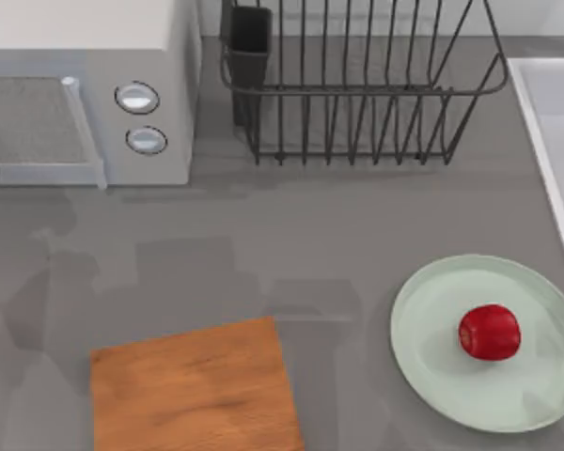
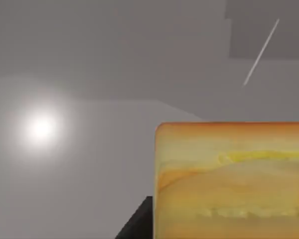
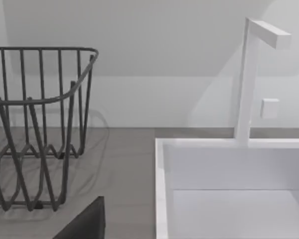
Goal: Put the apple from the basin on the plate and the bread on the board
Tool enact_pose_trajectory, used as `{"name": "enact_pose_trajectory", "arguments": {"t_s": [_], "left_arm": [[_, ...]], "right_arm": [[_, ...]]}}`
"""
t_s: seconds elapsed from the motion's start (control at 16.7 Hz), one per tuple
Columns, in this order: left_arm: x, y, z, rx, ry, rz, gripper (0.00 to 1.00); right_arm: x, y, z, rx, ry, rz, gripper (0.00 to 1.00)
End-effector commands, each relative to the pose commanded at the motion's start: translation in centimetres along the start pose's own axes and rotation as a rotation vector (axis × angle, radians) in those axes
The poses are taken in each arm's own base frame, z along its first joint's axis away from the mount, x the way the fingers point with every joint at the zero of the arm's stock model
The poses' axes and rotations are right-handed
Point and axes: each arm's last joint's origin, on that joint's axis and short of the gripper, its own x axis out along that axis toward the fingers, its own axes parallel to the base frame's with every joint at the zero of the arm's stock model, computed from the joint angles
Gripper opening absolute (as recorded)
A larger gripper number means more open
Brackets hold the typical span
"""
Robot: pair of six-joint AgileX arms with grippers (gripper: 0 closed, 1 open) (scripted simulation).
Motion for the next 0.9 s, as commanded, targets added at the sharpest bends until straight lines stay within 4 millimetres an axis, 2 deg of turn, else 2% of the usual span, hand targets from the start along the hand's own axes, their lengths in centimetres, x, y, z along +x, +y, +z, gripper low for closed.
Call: {"name": "enact_pose_trajectory", "arguments": {"t_s": [0.12,0.48,0.66,0.9], "left_arm": [[-0.7,0.3,-0.4,-0.004,-0.003,0.020,0.00],[-0.4,-0.1,0.0,-0.009,0.003,0.009,0.00],[0.4,-1.5,1.4,-0.060,0.030,-0.035,0.00],[1.4,-4.9,4.2,-0.208,0.087,-0.064,0.00]], "right_arm": [[0.0,0.0,0.0,0.000,0.000,0.000,1.00],[0.0,0.0,0.0,0.000,0.000,0.000,1.00],[0.0,0.0,0.0,0.000,0.000,0.000,1.00],[0.0,0.0,0.0,0.000,0.000,0.000,1.00]]}}
